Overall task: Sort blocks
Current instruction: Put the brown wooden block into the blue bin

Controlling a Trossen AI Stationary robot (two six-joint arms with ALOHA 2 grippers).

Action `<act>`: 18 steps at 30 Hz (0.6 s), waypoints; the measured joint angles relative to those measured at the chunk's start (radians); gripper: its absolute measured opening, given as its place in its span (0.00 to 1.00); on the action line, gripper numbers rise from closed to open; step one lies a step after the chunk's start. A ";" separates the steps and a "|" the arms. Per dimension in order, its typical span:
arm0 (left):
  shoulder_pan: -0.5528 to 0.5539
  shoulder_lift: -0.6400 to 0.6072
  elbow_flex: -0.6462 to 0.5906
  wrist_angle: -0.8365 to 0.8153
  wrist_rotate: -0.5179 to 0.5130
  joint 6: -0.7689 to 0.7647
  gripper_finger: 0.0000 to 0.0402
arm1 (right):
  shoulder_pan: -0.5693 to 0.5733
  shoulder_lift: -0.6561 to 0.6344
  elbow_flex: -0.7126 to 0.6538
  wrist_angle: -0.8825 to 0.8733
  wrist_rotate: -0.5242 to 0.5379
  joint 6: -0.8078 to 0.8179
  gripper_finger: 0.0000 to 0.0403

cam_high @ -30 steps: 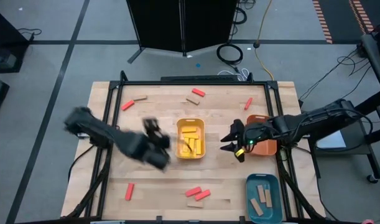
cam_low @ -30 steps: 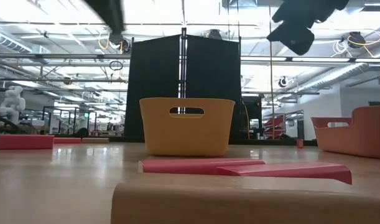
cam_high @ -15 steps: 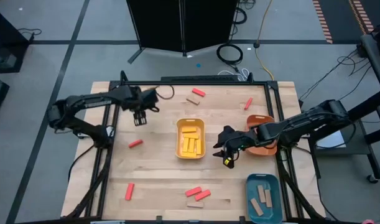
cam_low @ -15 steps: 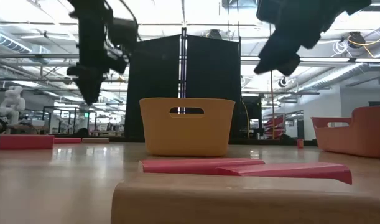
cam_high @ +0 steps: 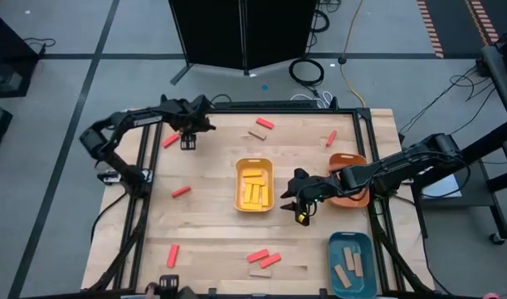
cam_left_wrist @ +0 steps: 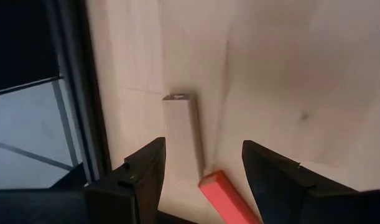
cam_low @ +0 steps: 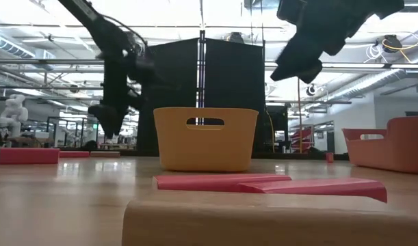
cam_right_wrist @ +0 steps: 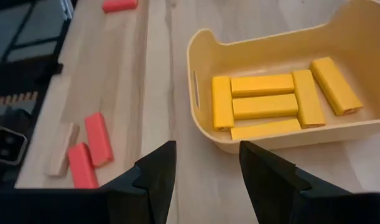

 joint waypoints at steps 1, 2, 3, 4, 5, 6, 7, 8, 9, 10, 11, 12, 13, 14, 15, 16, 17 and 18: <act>0.011 0.019 0.000 0.008 -0.003 0.018 0.52 | 0.000 0.000 0.000 -0.004 0.000 -0.011 0.42; 0.021 0.038 0.000 0.013 -0.007 0.032 0.52 | 0.000 0.000 0.000 -0.004 -0.002 -0.020 0.42; 0.030 0.055 0.000 0.021 -0.010 0.038 0.52 | 0.000 0.000 0.000 -0.003 -0.002 -0.026 0.42; 0.041 0.070 0.000 0.032 -0.012 0.041 0.52 | 0.000 0.000 0.000 -0.003 -0.002 -0.031 0.42; 0.053 0.084 0.000 0.040 -0.014 0.042 0.52 | 0.000 0.000 0.000 -0.003 -0.003 -0.038 0.42; 0.065 0.098 0.000 0.046 -0.016 0.042 0.52 | 0.000 0.000 0.000 -0.007 -0.003 -0.041 0.42; 0.078 0.109 0.000 0.051 -0.020 0.043 0.52 | 0.000 0.000 0.000 -0.009 -0.004 -0.043 0.42; 0.091 0.120 0.000 0.056 -0.020 0.044 0.52 | 0.000 0.000 0.000 -0.008 -0.005 -0.045 0.42; 0.105 0.129 0.000 0.058 -0.021 0.051 0.52 | 0.000 0.000 0.000 -0.009 -0.006 -0.049 0.42; 0.118 0.138 0.000 0.057 -0.021 0.062 0.52 | 0.000 0.000 0.000 -0.009 -0.006 -0.053 0.42; 0.131 0.146 0.000 0.056 -0.021 0.066 0.52 | 0.000 0.000 0.000 -0.009 -0.006 -0.058 0.42; 0.141 0.153 0.001 0.056 -0.021 0.067 0.52 | 0.000 0.000 0.000 -0.009 -0.006 -0.063 0.42; 0.149 0.161 0.006 0.055 -0.021 0.067 0.52 | 0.000 0.000 0.000 -0.009 -0.006 -0.066 0.42; 0.154 0.169 0.013 0.056 -0.021 0.065 0.52 | 0.000 0.000 0.000 -0.009 -0.006 -0.067 0.42; 0.157 0.176 0.021 0.059 -0.021 0.060 0.52 | 0.000 0.000 0.000 -0.009 -0.006 -0.068 0.42; 0.159 0.181 0.026 0.060 -0.020 0.057 0.52 | 0.000 0.000 0.000 -0.009 -0.006 -0.068 0.42; 0.161 0.185 0.030 0.056 -0.020 0.051 0.52 | 0.000 0.000 0.000 -0.009 -0.006 -0.068 0.42; 0.162 0.190 0.032 0.051 -0.019 0.047 0.52 | 0.000 0.000 0.000 -0.009 -0.006 -0.068 0.42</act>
